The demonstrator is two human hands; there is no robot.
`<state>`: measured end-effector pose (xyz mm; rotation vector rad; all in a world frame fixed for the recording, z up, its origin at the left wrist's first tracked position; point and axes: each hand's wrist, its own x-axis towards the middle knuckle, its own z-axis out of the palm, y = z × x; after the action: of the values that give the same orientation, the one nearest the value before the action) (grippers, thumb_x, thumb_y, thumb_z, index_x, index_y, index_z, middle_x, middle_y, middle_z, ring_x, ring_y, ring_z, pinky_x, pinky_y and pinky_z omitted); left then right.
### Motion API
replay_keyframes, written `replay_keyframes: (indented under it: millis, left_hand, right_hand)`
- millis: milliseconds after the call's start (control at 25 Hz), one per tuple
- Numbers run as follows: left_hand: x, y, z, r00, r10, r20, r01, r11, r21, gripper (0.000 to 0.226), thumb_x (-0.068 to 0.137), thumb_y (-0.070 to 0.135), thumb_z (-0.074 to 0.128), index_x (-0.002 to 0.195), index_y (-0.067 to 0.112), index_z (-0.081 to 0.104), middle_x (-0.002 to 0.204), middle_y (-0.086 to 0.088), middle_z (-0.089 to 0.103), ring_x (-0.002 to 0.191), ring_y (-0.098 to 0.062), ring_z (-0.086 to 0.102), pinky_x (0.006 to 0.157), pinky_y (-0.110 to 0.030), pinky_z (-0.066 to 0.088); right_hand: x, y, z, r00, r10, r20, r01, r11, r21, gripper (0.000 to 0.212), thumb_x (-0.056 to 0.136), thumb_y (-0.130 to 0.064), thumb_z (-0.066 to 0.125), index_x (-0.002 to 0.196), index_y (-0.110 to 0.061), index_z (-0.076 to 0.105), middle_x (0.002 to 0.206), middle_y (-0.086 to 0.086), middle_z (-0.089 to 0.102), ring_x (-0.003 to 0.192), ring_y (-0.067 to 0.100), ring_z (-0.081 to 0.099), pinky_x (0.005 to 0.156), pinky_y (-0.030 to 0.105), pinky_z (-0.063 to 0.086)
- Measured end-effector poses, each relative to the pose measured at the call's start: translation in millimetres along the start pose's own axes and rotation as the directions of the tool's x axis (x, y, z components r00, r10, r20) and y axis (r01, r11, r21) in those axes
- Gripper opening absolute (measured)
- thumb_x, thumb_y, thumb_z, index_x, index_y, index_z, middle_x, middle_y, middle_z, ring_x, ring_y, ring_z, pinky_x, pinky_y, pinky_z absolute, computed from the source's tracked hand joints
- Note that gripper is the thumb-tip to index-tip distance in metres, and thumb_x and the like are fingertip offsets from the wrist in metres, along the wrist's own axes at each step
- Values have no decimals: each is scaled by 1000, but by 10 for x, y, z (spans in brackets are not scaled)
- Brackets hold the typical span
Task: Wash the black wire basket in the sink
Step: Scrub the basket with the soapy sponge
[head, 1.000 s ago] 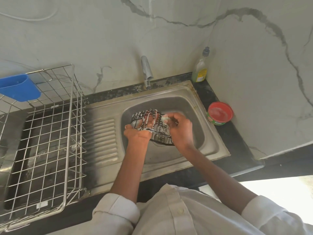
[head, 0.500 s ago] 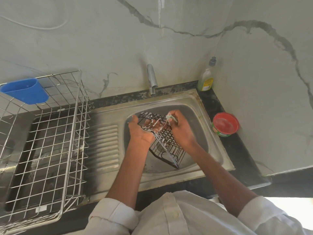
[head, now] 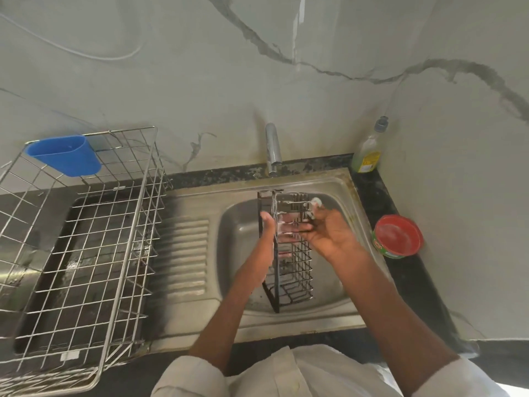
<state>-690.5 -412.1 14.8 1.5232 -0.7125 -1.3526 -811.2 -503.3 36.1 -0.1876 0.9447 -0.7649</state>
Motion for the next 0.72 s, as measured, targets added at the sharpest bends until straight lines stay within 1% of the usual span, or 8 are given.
replay_keyframes:
  millis: [80, 160, 280, 360, 440, 560, 640, 720]
  left_hand:
    - [70, -189, -3, 993, -51, 103, 54, 998, -26, 109, 76, 102, 23, 156, 33, 49, 144, -13, 64, 128, -42, 65, 104, -60, 55]
    - [103, -228, -35, 987, -92, 132, 110, 984, -137, 87, 89, 91, 16, 154, 45, 49, 142, -17, 64, 126, -50, 64, 101, -71, 52]
    - [102, -184, -61, 973, -152, 174, 198, 936, -290, 84, 91, 88, 14, 152, 44, 53, 143, -21, 65, 126, -53, 63, 105, -76, 46]
    - [121, -171, -84, 964, -171, 202, 232, 913, -334, 92, 89, 92, 12, 149, 40, 57, 143, -22, 65, 126, -55, 62, 106, -77, 44]
    - [125, -136, -99, 958, -190, 215, 261, 890, -375, 102, 83, 97, 10, 146, 36, 62, 142, -24, 65, 127, -56, 60, 106, -77, 43]
    - [142, -101, -166, 956, -206, 208, 279, 858, -432, 106, 79, 100, 12, 142, 35, 66, 140, -28, 64, 123, -54, 62, 106, -79, 42]
    - [166, -105, -180, 954, -229, 193, 294, 843, -450, 101, 85, 97, 15, 141, 31, 68, 138, -27, 66, 122, -53, 64, 108, -77, 42]
    - [174, -85, -163, 951, -257, 174, 310, 828, -468, 99, 89, 93, 20, 140, 23, 69, 135, -25, 69, 124, -50, 66, 109, -70, 47]
  right_hand:
    - [30, -19, -36, 997, 66, -43, -61, 992, 107, 16, 104, 0, 47, 119, 3, 53, 106, 25, 62, 63, 19, 44, 58, 38, 60]
    - [50, -26, -28, 994, 69, -85, -62, 995, 78, 14, 104, 1, 46, 114, 2, 55, 106, 22, 64, 65, 20, 46, 58, 36, 58]
    - [-62, -37, 92, 999, 20, -35, -25, 987, -157, 24, 104, 2, 36, 97, -3, 58, 84, 19, 69, 58, 21, 58, 83, 37, 55]
    - [-114, -46, 134, 1000, -30, -1, 28, 940, -341, 28, 104, 1, 37, 92, -4, 62, 85, 19, 72, 55, 23, 66, 81, 44, 57]
    - [-72, -71, 86, 965, -262, -21, 178, 710, -681, 21, 103, -5, 49, 95, -11, 68, 91, 10, 77, 73, 24, 75, 83, 50, 62]
    - [110, -103, 16, 723, -649, 237, 331, 25, -943, 15, 96, -16, 70, 106, -24, 76, 110, -8, 75, 100, 9, 69, 81, 23, 52]
    - [164, -45, 94, 608, -678, 413, 398, -189, -898, 19, 95, -11, 72, 106, -24, 79, 112, -10, 74, 98, 3, 66, 76, 8, 41]
    - [116, 136, 159, 508, -678, 531, 486, -283, -827, 28, 91, 6, 69, 104, -17, 79, 108, -5, 74, 98, 10, 67, 80, 12, 48]
